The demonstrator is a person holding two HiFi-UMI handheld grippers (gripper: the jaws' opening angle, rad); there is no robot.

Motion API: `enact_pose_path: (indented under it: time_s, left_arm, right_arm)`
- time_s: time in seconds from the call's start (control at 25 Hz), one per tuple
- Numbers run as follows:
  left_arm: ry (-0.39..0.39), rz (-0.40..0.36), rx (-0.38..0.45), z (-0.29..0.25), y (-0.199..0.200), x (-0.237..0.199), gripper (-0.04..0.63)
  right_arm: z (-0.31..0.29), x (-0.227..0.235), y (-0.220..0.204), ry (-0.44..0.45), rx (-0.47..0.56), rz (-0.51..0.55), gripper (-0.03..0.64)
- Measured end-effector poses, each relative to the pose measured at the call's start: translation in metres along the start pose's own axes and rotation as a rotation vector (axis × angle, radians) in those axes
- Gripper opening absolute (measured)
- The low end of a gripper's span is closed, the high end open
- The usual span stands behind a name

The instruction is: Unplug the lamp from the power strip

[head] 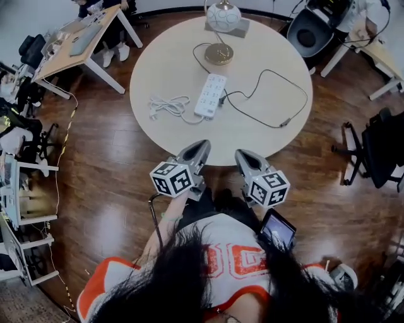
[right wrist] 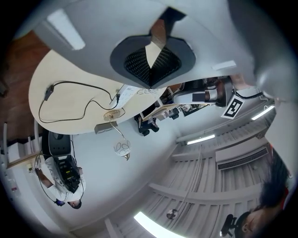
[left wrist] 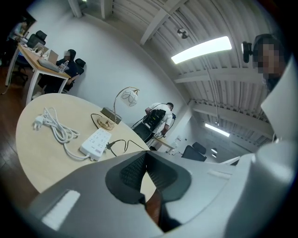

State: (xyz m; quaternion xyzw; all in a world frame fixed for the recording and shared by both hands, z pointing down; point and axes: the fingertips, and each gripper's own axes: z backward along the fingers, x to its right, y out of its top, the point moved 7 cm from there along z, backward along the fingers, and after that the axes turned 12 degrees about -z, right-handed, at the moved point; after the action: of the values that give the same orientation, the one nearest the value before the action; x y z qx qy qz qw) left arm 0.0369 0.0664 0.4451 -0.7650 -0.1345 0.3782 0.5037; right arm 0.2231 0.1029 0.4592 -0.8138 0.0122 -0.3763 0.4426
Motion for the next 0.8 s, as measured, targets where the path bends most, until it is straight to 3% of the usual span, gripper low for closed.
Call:
enact_pose_path:
  time_s: [0.4,0.8]
  left_arm:
    - [-0.007,-0.047,0.006,0.008,-0.007,0.013,0.0]
    - [-0.007,0.003,0.031,0.054,-0.01,-0.006,0.0]
  right_arm:
    - [0.011,-0.001,-0.011,-0.023,0.001,0.02,0.0]
    - [-0.015,-0.045,-0.024,-0.018,-0.042,0.075,0.0]
